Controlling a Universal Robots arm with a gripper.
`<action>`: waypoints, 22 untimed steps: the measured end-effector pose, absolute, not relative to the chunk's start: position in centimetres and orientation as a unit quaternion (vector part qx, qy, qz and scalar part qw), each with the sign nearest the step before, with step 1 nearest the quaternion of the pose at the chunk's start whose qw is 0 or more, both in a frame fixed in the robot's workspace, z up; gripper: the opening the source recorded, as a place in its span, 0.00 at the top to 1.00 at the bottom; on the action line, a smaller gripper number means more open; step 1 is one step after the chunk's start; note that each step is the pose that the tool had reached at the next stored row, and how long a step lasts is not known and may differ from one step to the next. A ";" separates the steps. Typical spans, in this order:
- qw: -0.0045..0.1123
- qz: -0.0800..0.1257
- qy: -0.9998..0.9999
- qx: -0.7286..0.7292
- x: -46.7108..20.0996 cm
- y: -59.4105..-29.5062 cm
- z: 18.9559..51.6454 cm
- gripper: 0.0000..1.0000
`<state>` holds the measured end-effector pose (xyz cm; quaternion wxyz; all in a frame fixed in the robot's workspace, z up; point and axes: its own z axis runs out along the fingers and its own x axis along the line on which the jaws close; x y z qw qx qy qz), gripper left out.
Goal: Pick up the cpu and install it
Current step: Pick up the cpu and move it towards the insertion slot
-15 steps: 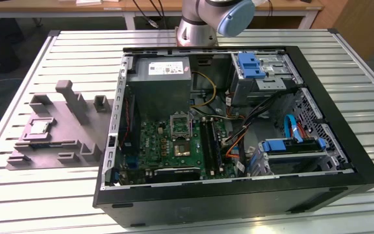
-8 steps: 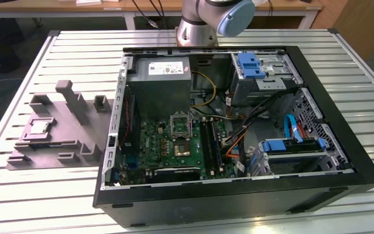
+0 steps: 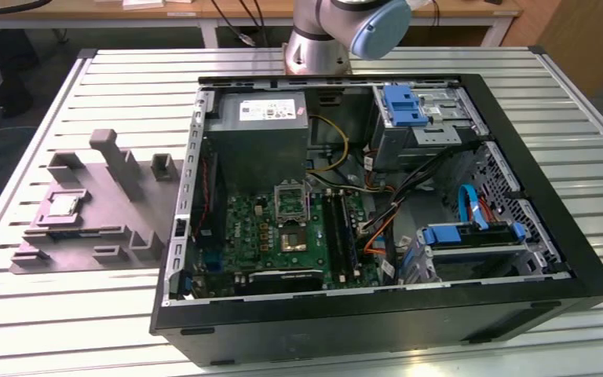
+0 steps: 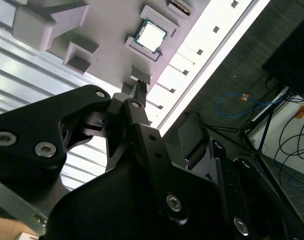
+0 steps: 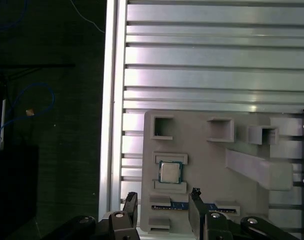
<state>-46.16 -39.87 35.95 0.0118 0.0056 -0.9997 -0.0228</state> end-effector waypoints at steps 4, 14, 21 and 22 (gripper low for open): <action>0.012 -0.023 -1.000 0.006 -46.2 -39.9 35.9 0.47; 0.012 -0.023 -1.000 0.006 -46.2 -39.9 35.8 0.47; 0.012 -0.023 -1.000 0.006 -46.2 -39.9 35.5 0.47; 0.012 -0.023 -1.000 0.006 -46.2 -39.9 35.4 0.47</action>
